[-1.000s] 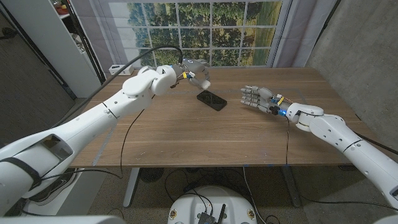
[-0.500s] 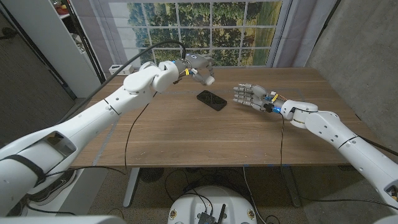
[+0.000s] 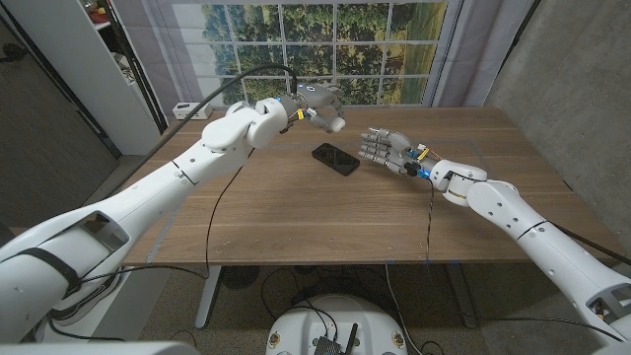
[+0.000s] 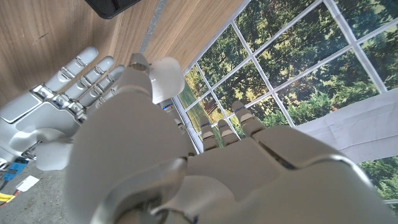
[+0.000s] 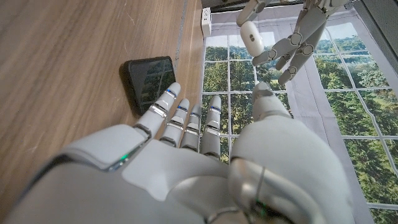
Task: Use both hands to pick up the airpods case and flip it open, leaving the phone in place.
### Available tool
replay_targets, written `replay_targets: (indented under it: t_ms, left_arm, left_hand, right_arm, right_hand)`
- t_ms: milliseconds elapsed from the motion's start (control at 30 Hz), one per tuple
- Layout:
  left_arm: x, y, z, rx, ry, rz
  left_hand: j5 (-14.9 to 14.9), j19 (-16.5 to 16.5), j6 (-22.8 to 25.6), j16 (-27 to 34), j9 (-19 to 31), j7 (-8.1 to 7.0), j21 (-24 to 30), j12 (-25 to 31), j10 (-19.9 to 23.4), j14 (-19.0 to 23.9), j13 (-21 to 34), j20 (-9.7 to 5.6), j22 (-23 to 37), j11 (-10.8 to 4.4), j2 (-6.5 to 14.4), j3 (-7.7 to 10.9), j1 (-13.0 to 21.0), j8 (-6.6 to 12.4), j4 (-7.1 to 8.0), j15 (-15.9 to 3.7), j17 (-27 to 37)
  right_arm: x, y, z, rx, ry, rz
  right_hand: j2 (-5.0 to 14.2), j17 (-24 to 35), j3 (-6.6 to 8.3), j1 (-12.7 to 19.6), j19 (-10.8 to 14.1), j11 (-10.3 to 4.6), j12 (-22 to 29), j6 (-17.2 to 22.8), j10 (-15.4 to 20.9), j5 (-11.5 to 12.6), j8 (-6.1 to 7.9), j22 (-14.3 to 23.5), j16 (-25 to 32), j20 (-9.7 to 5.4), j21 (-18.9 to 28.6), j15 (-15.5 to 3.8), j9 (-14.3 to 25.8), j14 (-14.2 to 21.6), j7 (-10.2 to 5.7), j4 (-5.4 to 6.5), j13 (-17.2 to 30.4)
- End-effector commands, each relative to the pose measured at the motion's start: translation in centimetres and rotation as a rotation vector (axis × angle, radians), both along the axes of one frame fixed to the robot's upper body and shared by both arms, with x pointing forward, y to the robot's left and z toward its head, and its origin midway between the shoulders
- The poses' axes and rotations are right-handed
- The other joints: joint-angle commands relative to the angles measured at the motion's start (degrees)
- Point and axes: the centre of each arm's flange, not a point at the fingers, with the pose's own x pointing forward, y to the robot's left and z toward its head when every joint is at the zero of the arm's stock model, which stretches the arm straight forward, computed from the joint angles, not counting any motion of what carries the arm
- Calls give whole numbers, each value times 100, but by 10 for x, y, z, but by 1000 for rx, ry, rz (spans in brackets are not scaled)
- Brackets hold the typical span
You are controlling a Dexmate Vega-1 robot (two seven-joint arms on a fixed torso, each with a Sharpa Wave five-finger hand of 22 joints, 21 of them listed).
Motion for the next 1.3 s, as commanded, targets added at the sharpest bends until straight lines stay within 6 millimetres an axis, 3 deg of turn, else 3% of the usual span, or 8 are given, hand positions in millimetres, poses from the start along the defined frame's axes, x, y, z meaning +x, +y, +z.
replay_targets:
  t_ms: [33, 1300]
  left_arm:
    - [5, -8, -4, -23, -8, -2]
    - [20, -17, -13, -48, 41, -31]
  left_hand:
    - [-2, 83, 975, -13, 559, 627, 37, -22, 27, 46, 12, -6, 12, 0, 54, -40, 18, 437, -3, -109, 10]
    - [-41, 135, 1060, -28, 621, 681, 31, -51, 156, 138, -5, -14, 25, -5, 123, -188, 61, 413, 4, -119, 10]
  right_arm:
    - [5, 18, -1, 42, 36, 38]
    - [11, 58, 10, 104, 63, 90]
  right_hand:
    - [-30, 8, -11, 57, 52, -9, 34, 44, 50, 3, 30, 14, 34, -25, 44, -85, 17, 80, -5, 21, 21]
    - [-117, 45, -89, 71, 110, -37, 75, 54, 200, 23, 1, 15, 111, -4, 24, -148, 39, 301, -14, 57, 68]
